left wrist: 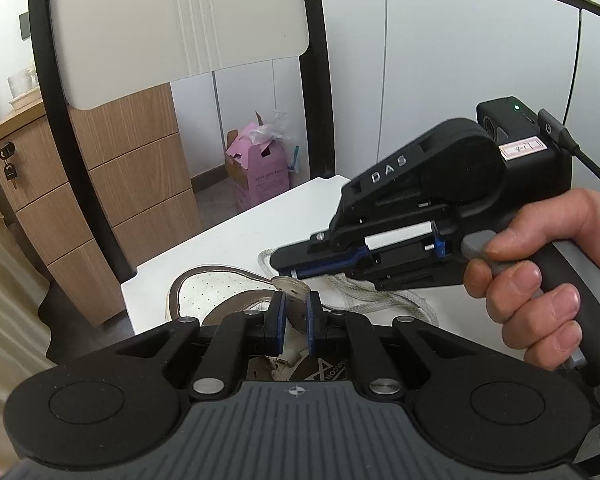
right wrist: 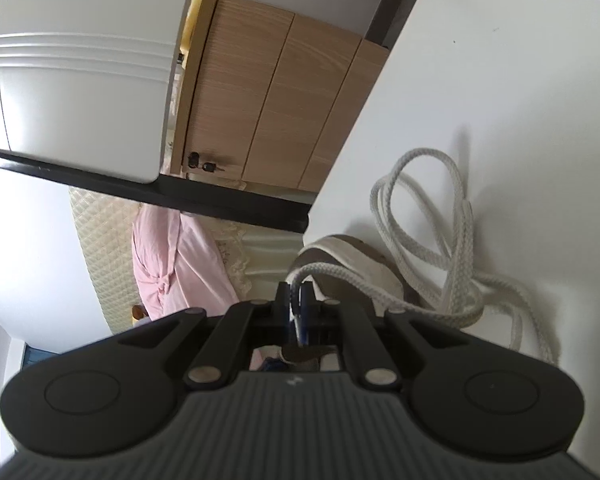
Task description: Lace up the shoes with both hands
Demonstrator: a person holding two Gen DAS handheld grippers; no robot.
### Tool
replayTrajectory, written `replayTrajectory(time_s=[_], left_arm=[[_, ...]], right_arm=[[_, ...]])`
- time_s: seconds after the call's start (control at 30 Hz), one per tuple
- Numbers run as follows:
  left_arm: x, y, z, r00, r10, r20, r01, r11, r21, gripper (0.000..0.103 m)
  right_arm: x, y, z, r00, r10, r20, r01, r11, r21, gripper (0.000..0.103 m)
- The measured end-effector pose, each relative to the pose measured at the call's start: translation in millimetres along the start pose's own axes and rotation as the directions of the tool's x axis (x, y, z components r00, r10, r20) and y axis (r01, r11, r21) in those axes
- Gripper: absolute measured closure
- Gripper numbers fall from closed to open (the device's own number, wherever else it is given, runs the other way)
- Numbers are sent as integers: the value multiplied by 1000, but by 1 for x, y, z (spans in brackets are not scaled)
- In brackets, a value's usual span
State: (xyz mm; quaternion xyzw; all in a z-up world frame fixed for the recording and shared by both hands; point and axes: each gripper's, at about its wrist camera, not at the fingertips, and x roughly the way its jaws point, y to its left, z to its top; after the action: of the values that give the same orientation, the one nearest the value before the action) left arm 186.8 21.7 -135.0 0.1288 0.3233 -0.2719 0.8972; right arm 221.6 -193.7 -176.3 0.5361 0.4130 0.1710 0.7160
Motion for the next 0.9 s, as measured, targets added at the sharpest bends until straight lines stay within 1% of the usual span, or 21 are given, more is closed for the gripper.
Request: replayTrajectory(time_s=[0.13,0.3,0.47,0.57,0.67,0.7,0.77,0.8,0.83,0.87,0.9], left_arm=[[-1,0,-1,1000,1,3,-1,1000,1,92],[-1,-1,-1,1000,3,10,-4,1000,9,92],[-1,-2,-3,1000,3,14,-3,1000,13,92],[-1,-2,-3,1000,2,16,-2,1000,12,92],[-1,-2,-3,1000,1,17,-1,1000,13,92],[-1,-2,-3,1000,1,18,-1,1000,13,92],[-1,-2,-4,1000,0,18,-1,1000,12,92],[-1,-2,-3,1000,0,18,-1,1000,12,92],[-1,-2,-3,1000,0,18,-1,1000,12,92],[-1,-2,-3,1000,0,18,-1,1000,11,92],[-1,-2,-3,1000,1,19,-1,1000,11,92]], right_arm=[[-2,-1,-4,1000,-20,-17,20,1000,-7,97],[-6,0,-5,1000,-22,-17,22,1000,-13,97],[-6,3,-8,999,-20,-30,19,999,-27,99],[-6,4,-9,999,-24,-35,22,999,-46,99],[-5,8,-9,999,-40,-34,36,995,-95,99],[-5,9,-9,998,-46,-32,42,993,-108,95],[-6,9,-9,998,-56,-28,52,991,-126,94],[-6,9,-9,998,-59,-26,55,990,-128,91],[-7,7,-8,998,-61,-21,58,991,-124,83],[-9,5,-8,998,-64,-16,61,991,-121,78],[-10,4,-8,998,-63,-12,61,991,-117,68]])
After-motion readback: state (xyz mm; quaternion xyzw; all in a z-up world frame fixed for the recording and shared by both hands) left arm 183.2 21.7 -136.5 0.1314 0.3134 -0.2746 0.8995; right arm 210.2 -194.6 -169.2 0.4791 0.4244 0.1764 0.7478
